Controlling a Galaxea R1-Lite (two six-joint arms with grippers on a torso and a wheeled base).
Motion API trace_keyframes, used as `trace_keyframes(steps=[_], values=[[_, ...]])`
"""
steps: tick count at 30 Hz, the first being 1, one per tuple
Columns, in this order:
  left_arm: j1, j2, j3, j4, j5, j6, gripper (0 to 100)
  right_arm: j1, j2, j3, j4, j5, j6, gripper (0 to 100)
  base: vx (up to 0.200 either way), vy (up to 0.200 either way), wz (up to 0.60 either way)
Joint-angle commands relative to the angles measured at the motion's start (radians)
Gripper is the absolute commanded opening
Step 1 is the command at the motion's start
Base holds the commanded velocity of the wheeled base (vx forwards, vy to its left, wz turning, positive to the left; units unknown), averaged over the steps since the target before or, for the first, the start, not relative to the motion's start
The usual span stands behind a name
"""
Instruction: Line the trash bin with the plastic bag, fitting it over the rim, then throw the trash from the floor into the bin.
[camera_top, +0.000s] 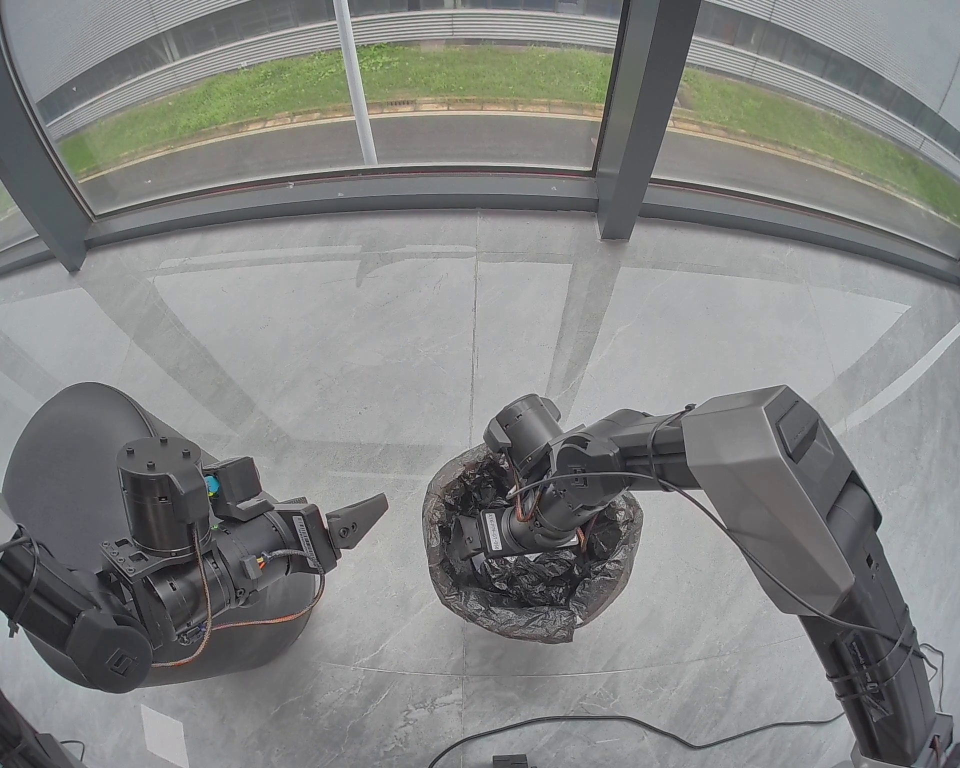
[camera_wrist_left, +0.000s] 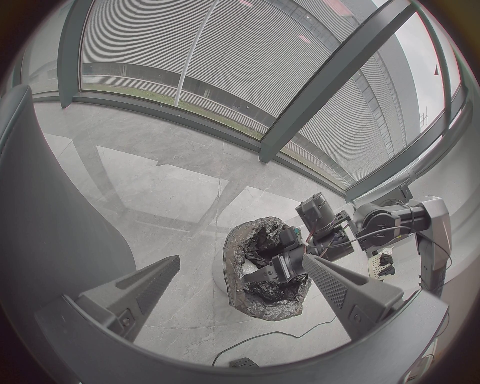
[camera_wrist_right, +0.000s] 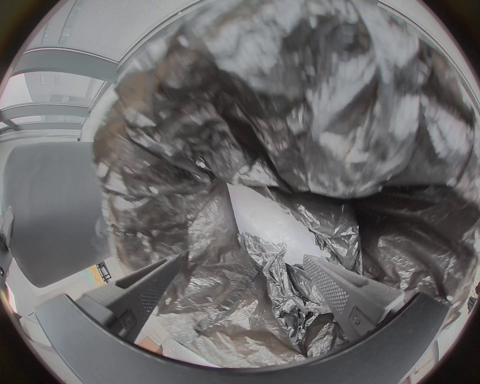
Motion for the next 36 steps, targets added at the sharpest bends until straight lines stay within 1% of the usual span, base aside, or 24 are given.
trace_keyframes(steps=[1,3,9,17,26,27,32,36], values=[[0.000,0.003,0.000,-0.001,0.000,-0.001,100,-0.019,0.070,0.001,0.005,-0.002,-0.001,100,0.000,0.000,0.00],[0.000,0.005,0.000,-0.001,0.000,-0.001,100,-0.020,0.085,0.001,0.006,-0.002,0.000,100,0.000,0.000,0.00],[0.000,0.006,-0.002,-0.001,0.000,-0.002,100,-0.036,0.177,0.001,0.092,-0.004,0.010,100,0.000,0.000,0.00],[0.000,0.011,-0.003,-0.001,-0.001,-0.004,100,-0.036,0.185,0.001,0.180,-0.004,0.014,100,0.000,0.000,0.00],[-0.001,0.012,0.000,-0.001,-0.001,-0.002,100,-0.054,0.165,0.001,0.324,-0.004,0.024,100,0.000,0.000,0.00],[-0.009,0.011,0.000,-0.001,0.000,-0.002,100,-0.057,0.166,0.001,0.365,-0.004,0.024,100,0.000,0.000,0.00],[-0.011,0.011,0.003,-0.001,0.000,-0.002,100,-0.059,0.169,0.001,0.442,-0.004,0.020,100,0.000,0.000,0.00],[-0.011,0.012,0.001,-0.001,0.000,-0.002,100,-0.057,0.168,0.001,0.537,-0.002,0.019,100,0.000,0.000,0.00]])
